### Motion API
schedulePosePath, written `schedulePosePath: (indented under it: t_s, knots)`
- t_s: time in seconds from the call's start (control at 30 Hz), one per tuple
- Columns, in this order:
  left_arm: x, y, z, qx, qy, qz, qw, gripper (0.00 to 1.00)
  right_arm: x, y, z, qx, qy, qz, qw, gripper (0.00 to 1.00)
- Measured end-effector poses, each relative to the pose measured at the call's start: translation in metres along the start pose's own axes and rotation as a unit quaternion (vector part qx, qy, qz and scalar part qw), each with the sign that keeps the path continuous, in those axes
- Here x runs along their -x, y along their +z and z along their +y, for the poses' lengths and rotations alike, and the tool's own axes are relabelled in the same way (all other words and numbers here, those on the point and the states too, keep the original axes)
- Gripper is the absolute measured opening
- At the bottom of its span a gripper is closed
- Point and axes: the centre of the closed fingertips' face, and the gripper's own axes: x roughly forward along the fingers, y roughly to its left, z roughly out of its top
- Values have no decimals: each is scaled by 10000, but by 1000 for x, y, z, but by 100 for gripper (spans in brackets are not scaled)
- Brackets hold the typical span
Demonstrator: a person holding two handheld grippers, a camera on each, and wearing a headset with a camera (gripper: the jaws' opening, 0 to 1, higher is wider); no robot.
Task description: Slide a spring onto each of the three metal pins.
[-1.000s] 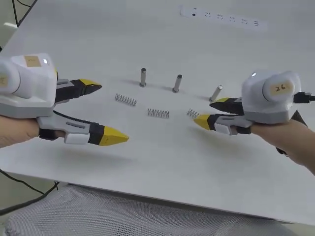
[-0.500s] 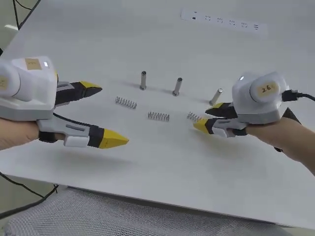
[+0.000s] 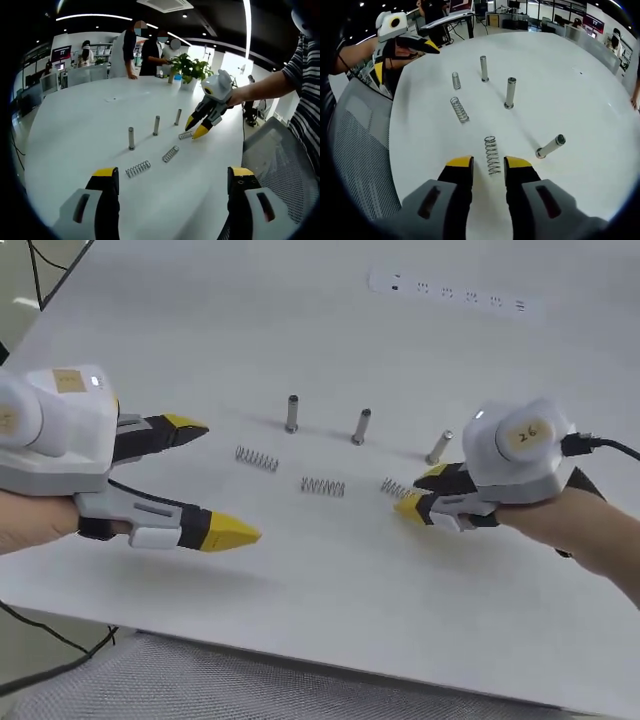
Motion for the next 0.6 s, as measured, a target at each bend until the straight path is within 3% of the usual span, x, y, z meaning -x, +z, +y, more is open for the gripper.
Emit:
schedulePosePath:
  t_s: [0.6]
  knots:
    - [-2, 0, 0, -14, -26, 17, 10000, 89, -6, -7, -2, 246, 25, 264, 9993, 19]
